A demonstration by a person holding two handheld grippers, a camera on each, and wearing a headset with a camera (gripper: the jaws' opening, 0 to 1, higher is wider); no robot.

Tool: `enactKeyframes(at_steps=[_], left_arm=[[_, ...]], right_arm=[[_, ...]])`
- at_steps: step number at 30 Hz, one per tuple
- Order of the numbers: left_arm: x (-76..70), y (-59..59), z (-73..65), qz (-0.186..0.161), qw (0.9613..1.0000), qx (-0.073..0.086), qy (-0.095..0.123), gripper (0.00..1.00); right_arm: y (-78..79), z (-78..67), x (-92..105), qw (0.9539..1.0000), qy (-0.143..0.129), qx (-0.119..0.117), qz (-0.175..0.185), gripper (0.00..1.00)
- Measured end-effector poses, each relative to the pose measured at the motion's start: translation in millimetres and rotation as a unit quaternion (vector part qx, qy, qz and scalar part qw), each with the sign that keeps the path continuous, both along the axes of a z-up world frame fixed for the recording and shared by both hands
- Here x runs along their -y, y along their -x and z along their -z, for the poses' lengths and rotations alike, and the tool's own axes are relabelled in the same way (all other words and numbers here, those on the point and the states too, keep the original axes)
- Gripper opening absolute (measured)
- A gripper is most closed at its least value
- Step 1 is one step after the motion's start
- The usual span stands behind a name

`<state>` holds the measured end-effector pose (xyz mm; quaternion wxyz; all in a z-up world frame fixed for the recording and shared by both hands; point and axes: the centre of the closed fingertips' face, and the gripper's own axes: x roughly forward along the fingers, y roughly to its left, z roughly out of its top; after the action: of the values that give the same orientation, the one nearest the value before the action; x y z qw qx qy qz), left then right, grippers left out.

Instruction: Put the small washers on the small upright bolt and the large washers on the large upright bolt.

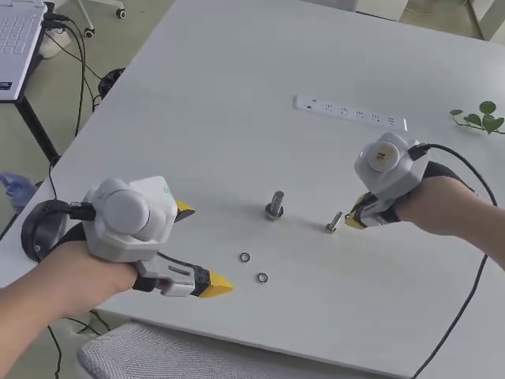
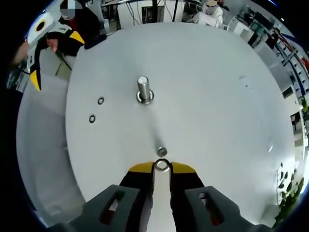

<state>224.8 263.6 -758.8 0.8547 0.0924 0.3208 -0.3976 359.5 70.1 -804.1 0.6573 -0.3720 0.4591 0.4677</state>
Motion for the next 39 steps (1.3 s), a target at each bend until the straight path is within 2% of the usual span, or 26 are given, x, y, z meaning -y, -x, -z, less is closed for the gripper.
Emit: enactKeyframes(at_steps=[7,17,19,39], left_arm=[[-2.7,-3.0,1.6,0.001,1.0,-0.001,-0.002,0.84],[-2.7,0.3,2.9,0.0,1.0,-0.005,0.002,0.9],[-3.3,0.4,3.4,0.0,1.0,-0.005,0.0,0.9],[-5.0,-3.5,6.5,0.003,0.9999,-0.011,0.0,0.86]], right_arm=[[-2.2,-1.1,-5.1,1.0,-0.001,0.0,-0.005,0.12],[-3.2,2.6,-12.4,0.9999,-0.001,-0.002,-0.012,0.12],[-7.9,6.0,-11.5,0.9999,0.001,-0.002,-0.013,0.12],[-7.0,8.9,-11.7,0.9998,0.009,-0.005,-0.015,0.12]])
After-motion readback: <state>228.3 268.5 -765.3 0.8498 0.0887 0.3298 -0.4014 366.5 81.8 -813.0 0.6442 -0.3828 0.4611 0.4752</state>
